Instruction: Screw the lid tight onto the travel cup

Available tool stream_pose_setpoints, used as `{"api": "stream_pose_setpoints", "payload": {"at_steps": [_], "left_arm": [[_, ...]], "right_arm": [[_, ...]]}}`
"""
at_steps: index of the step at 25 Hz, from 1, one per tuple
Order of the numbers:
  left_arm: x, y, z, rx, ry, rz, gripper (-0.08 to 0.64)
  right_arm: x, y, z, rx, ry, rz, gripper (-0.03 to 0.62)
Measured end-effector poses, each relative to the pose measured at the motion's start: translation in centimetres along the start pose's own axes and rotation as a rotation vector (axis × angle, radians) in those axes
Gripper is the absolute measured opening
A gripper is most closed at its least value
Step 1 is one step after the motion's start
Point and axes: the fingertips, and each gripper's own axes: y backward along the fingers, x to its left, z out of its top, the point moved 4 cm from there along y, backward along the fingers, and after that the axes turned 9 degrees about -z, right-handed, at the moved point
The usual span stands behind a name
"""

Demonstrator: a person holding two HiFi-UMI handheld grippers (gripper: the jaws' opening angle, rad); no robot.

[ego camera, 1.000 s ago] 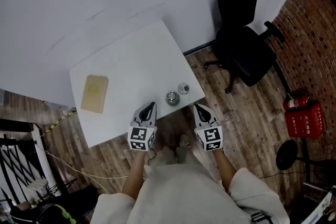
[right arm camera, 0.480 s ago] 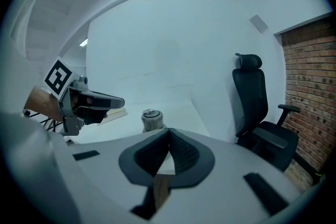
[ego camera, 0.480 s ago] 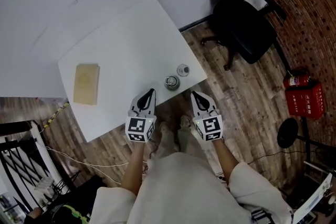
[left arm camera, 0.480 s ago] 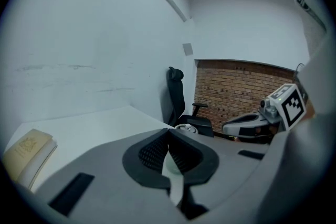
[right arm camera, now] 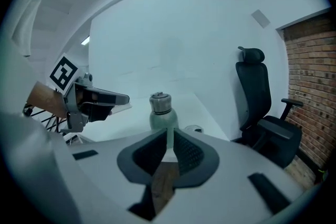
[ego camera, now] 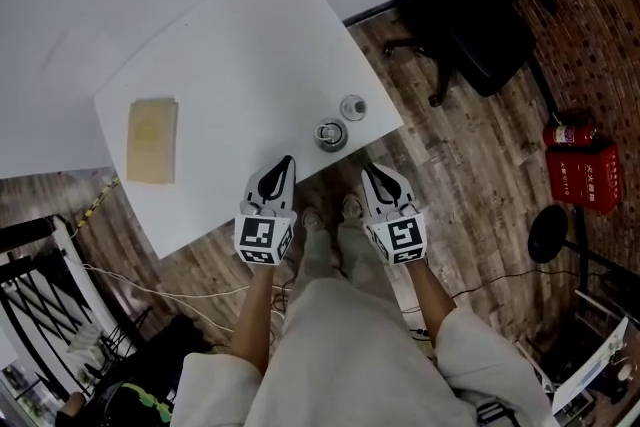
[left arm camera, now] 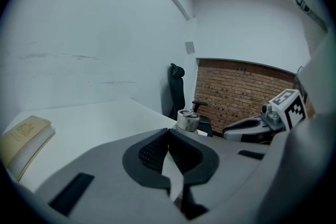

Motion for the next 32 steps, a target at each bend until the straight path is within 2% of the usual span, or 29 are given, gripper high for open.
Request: {"api": "stream_pose_setpoints", "payload": {"at_steps": [3,4,5,7,10,15,32], "left_arm": [[0.1,-0.1,-0.8,0.002,0.011,0.001,0.008],[0.0,-0.2,-1.1,0.002,0.014,0.001,0.008],[0.0,-0.3,-1.3,0.002,0.016,0.001,0.008],[0.0,-0.5,-1.7,0.002,0.019,0.000,0.008],[0.2,-0.6,-2.2,-0.003,0.024,0.000,0.008],[1.0,-0.7,-2.6,-0.010,0.036,0.006,0.008],[1.7,-1.3,-2.3,-0.018,0.037,0.010,0.008]], "right_arm": [[0.6,-0.4,-1.0,-0.003,0.009,0.031,0.116],[0.7,-0.5,-1.3,-0.007,0.012,0.035,0.167],[0.8,-0.7,-1.6,-0.008,0.015,0.038,0.247],[1.0,-1.3,-2.1,0.004,0.022,0.050,0.335],[1.5,-2.2,-2.8,0.014,0.044,0.061,0.418],[2.2,-4.2,-3.5,0.019,0.067,0.072,0.446],[3.9,-12.4,-1.9,0.006,0.118,0.122,0.445]]}}
